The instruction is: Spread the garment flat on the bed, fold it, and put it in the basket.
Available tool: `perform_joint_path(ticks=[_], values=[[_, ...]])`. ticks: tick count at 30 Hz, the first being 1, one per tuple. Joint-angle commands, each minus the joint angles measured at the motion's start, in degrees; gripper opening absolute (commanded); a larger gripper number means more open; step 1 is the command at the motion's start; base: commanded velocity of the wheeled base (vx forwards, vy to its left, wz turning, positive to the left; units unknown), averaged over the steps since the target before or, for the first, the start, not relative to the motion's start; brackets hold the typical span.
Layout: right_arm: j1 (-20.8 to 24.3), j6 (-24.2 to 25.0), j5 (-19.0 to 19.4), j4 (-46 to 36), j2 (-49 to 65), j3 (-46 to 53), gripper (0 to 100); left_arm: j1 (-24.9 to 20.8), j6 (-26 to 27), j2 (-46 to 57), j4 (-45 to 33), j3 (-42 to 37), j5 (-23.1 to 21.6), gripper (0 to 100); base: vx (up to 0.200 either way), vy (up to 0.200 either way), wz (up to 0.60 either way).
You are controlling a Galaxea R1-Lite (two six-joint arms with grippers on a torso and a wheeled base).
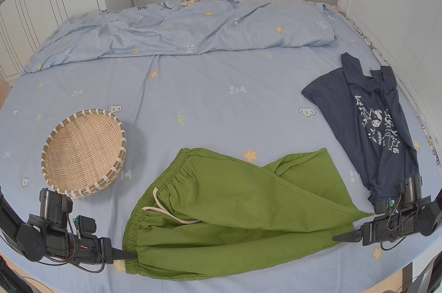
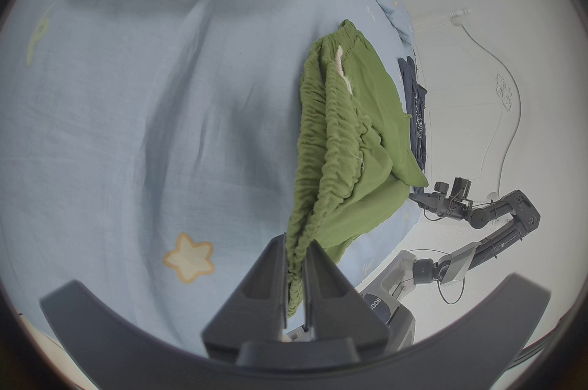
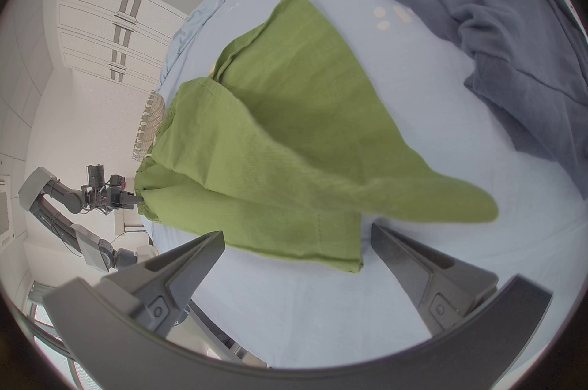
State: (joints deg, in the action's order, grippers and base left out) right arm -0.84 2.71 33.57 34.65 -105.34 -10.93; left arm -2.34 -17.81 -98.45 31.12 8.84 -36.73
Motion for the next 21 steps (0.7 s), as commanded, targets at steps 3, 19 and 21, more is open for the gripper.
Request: perform_joint_path(ticks=[3, 19, 21], values=[[-0.1, 0.0, 1.0, 1.3, -1.3, 0.9, 0, 0.2, 0.0, -0.1, 0.1, 0.1, 0.0, 0, 0.000, 0.000, 0.00], [-0.5, -0.2, 0.7, 0.6, 3.7, 4.8, 0, 3.8, 3.4, 0.0, -6.7, 0.1, 0.2, 0, 0.000, 0.000, 0.00], [-0.7, -0.4, 0.6, 0.6, 4.4, 5.5, 0, 5.5, 4.9, 0.0, -8.9, 0.5, 0.2, 0, 0.000, 0.000, 0.00]])
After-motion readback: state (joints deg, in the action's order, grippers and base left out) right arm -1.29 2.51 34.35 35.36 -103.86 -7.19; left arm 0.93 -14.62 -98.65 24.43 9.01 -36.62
